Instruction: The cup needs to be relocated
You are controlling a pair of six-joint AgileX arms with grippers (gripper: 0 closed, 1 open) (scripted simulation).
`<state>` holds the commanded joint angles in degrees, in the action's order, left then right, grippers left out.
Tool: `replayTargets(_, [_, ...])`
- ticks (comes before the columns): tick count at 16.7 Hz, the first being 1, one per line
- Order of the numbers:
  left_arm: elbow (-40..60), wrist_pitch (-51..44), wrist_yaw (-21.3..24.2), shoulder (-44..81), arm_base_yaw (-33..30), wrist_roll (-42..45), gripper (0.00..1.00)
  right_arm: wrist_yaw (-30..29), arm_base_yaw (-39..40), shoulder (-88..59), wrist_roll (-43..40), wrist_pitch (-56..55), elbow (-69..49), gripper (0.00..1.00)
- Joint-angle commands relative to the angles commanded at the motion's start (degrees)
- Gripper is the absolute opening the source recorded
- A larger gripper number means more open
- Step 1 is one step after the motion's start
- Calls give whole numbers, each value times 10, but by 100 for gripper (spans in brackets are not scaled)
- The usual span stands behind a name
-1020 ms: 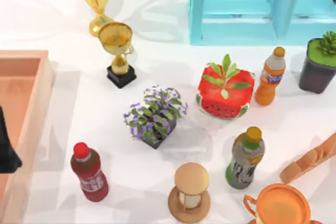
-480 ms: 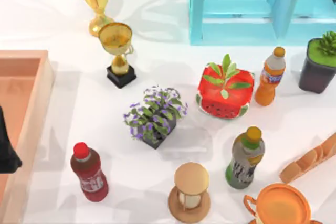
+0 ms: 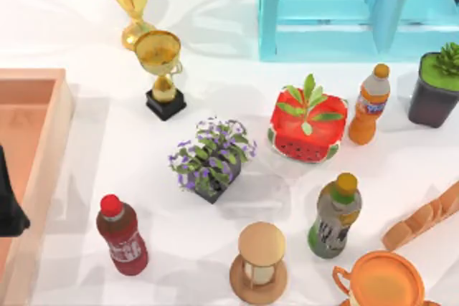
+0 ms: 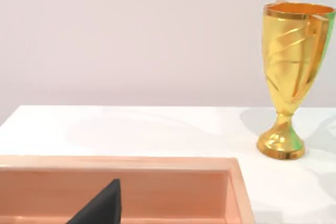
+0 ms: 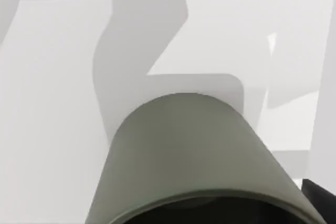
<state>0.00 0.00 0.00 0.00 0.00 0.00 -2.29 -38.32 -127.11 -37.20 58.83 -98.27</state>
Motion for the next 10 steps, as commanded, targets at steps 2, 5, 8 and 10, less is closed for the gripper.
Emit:
replayTargets(2, [0, 0, 0, 0, 0, 0, 100, 0, 0, 0, 0, 0, 0, 53])
replayTargets(5, [0, 0, 0, 0, 0, 0, 100, 0, 0, 0, 0, 0, 0, 75])
replayTargets(8, [0, 0, 0, 0, 0, 0, 100, 0, 0, 0, 0, 0, 0, 98])
replayTargets(10, [0, 0, 0, 0, 0, 0, 100, 0, 0, 0, 0, 0, 0, 100])
